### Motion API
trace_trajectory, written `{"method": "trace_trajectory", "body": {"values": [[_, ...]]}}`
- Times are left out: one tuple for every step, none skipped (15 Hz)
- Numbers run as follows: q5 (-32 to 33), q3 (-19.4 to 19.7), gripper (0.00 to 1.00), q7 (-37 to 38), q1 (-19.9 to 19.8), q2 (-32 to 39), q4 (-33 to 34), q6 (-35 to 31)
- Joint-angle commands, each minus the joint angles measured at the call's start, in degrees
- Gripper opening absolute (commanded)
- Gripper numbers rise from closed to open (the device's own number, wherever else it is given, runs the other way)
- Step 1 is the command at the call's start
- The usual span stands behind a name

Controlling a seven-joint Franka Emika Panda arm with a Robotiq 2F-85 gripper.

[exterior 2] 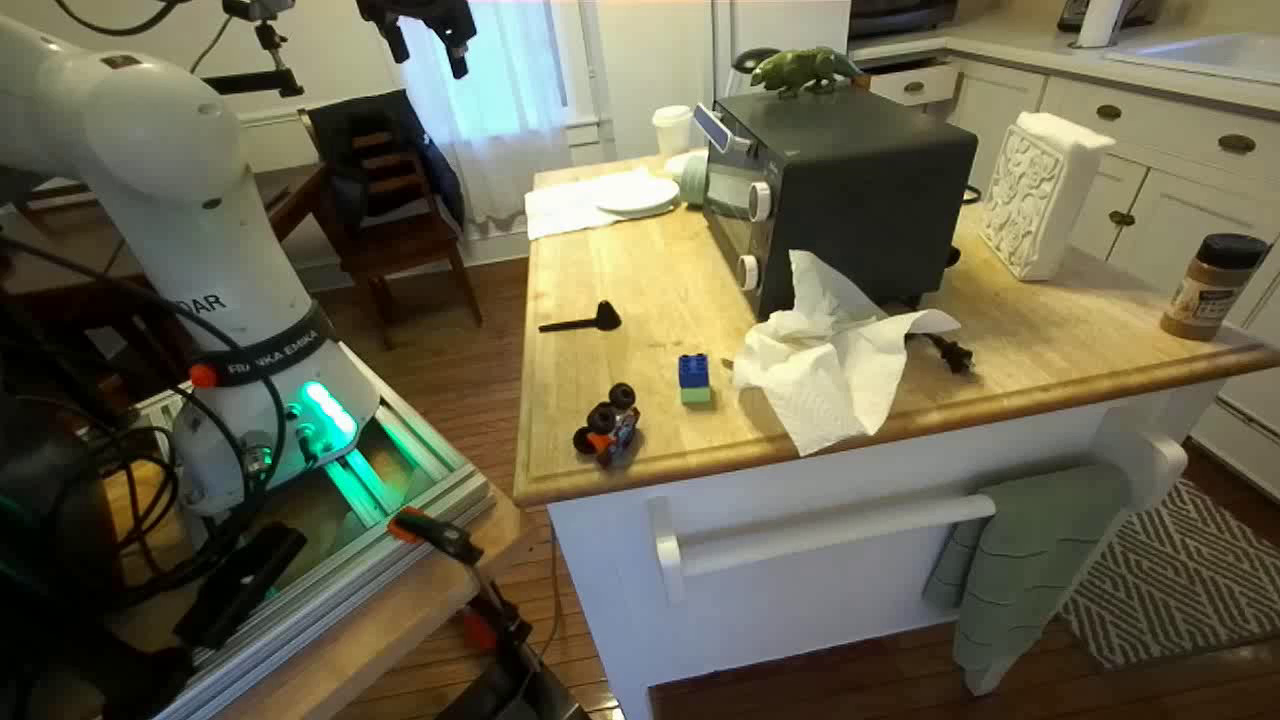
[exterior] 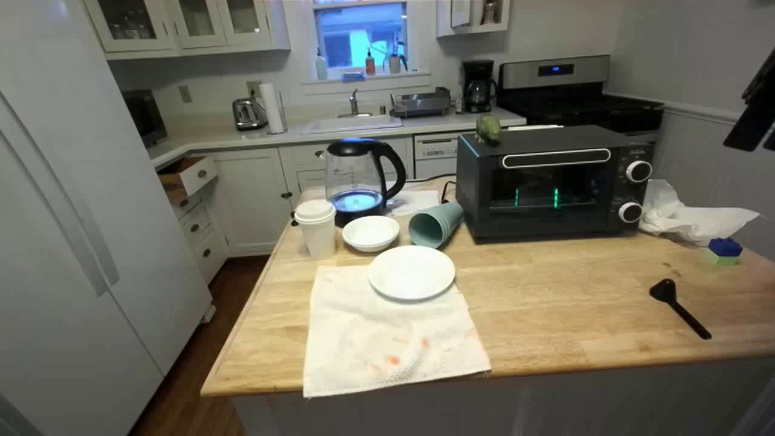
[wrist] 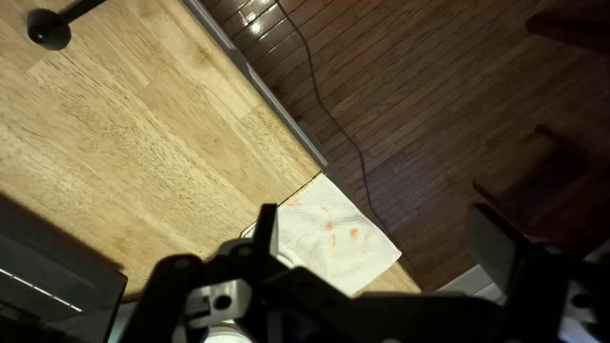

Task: Pick up the cups and set them straight

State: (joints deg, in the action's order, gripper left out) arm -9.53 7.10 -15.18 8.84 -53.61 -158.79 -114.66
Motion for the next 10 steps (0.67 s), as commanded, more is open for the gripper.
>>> {"method": "trace_trajectory", "body": {"values": [[-0.4,-0.4,1.00,-0.4,-0.6,0.1,0.2,0.2],[-0.4,-0.5,1.00,-0.4,-0.6,0.1,0.2,0.2],[-0.4,-0.5,1.00,-0.4,-0.6,0.1,0.2,0.2],[-0.4,-0.5,1.00,-0.4,-0.6,0.1,0.2,0.2],[-0.4,-0.4,1.00,-0.4,-0.6,0.1,0.2,0.2],[-0.4,-0.5,1.00,-0.4,-0.6,0.1,0.2,0.2],[-0.9,-0.1,1.00,-0.5,-0.4,1.3,0.7,-0.5],[-1.7,0.1,1.00,-0.4,0.2,4.7,2.1,-2.7],[-1.6,-1.0,1.00,0.3,0.6,7.5,3.3,-4.7],[-1.8,-2.0,1.00,1.5,1.0,10.4,4.7,-7.0]]}}
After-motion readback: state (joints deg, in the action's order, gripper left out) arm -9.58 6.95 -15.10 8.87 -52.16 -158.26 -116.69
